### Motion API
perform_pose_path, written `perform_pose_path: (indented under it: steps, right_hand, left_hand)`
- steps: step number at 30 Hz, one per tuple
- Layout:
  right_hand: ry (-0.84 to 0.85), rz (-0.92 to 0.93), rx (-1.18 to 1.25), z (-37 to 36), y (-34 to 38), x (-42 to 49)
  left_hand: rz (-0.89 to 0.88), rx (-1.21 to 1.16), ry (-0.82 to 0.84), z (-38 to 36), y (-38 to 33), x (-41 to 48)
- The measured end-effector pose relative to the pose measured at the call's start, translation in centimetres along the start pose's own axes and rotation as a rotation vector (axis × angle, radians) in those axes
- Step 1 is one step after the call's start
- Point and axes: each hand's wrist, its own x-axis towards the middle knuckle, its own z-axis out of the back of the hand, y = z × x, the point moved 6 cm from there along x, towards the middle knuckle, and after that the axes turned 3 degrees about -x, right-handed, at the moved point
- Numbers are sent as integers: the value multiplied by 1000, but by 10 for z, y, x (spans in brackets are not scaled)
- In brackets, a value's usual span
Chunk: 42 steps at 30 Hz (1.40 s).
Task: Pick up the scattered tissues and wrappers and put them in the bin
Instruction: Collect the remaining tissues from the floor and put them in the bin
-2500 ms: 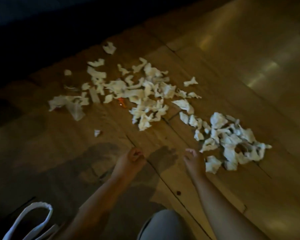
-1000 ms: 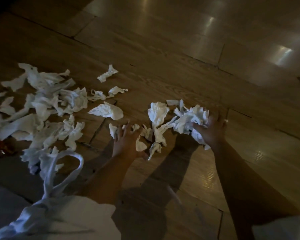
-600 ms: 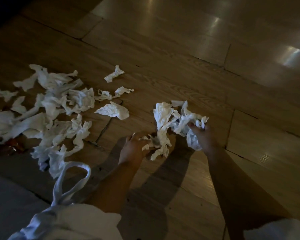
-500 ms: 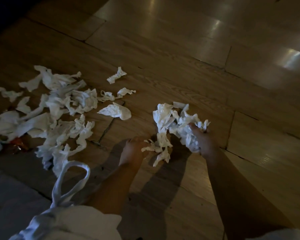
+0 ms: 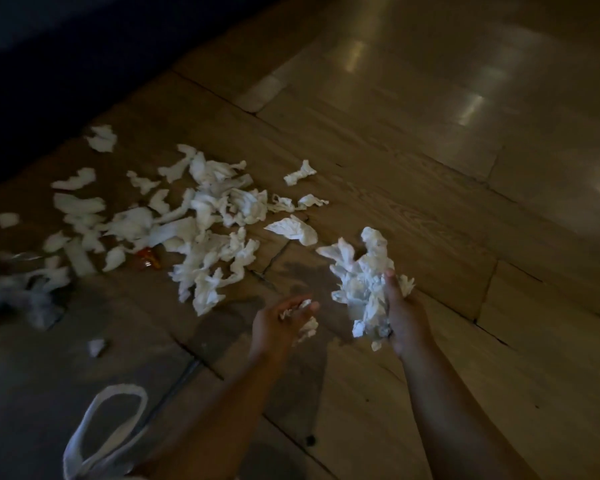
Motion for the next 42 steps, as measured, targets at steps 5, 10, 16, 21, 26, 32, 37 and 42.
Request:
perform_pose_path:
  steps: [5,10,16,21,26,32,37,42]
  right_hand:
    - [149,46,-112,-65,-5,-70]
    - [325,83,-247,-153,-21,-165]
    - [629,178,-401,-260,-56,-301]
    - [868,378,-625,-345,-77,-420]
    - [956,525,-792,-418,-94,-515]
    - [1129,623,-785,-503,-104,-621]
    - [1238,648,-744,-583,-114,-710]
    - [1344,691,-798,-650,-152,-782]
  left_hand:
    - [-47,-146,-170,85,-17,-67]
    - [-78,-244,-393,194,-13,-149]
    - [-138,-303,-630,327,4,-278]
    - [-196,-365,-846,429,17,-383]
    - [-259,-427,-975,513,22,-461]
    - [-334,-443,-1147,612,17,-520]
    - [-377,-452,-1295,695,25,-551]
    - [-386,-548,-1437,761,47,-566]
